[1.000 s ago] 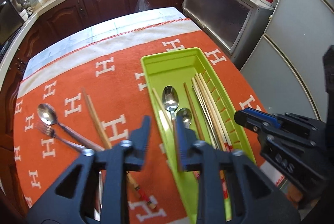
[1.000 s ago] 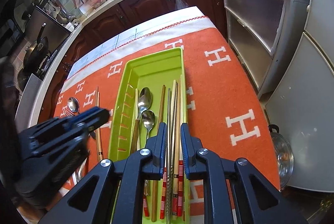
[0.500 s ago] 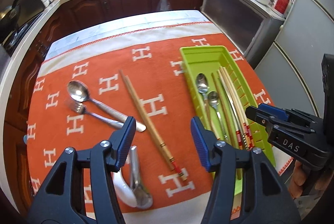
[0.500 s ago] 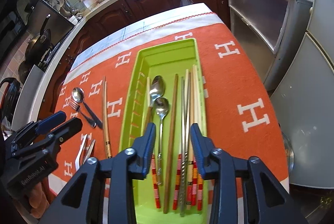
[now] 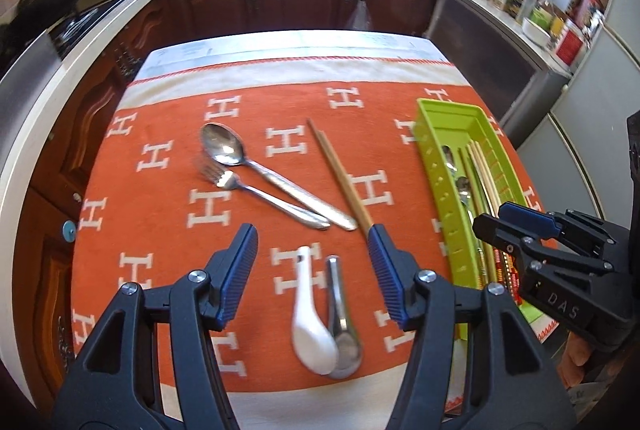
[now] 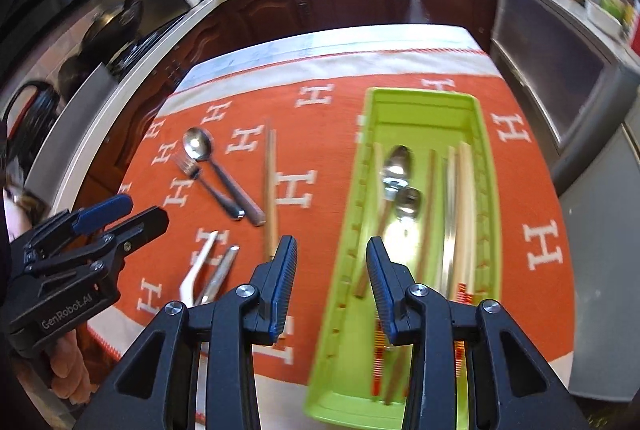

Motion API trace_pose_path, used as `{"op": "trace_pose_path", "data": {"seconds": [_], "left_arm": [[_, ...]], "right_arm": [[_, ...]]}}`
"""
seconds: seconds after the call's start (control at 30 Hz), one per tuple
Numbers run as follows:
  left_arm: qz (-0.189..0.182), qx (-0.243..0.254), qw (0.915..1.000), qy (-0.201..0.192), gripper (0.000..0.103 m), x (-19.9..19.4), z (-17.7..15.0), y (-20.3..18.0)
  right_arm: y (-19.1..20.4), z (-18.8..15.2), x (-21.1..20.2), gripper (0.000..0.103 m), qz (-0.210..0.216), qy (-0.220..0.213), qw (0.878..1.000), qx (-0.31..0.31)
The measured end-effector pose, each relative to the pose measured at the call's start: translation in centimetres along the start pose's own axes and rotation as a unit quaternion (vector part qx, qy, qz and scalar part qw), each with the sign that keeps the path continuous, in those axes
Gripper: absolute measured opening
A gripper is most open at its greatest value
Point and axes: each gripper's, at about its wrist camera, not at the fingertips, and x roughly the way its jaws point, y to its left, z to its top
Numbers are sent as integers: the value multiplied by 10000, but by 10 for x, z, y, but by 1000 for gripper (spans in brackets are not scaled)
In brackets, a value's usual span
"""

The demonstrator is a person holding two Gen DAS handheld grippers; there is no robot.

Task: Organize utensils
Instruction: 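Move both open tools back over the remaining spoon and fork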

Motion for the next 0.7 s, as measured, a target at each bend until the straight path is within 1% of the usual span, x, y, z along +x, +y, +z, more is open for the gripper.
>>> {"op": "trace_pose_path", "data": {"seconds": [0.2,0.4,0.57,0.7], "left_arm": [[91,-393,9992,-65,54,-4,-3,43],[170,-710,9973,-74,54,0,-1,81],[76,-1021,9947,22,54,9,4,115],[32,-1206,9927,10,54,18,8,138]], "right_arm": [[48,21,1,36,1,-58,9987,-507],[93,52,4,36,118,-79,9951,-974],[132,80,16,36,228,-20,9902,-1378],[156,98,29,36,338,11,9865,-1605]]}}
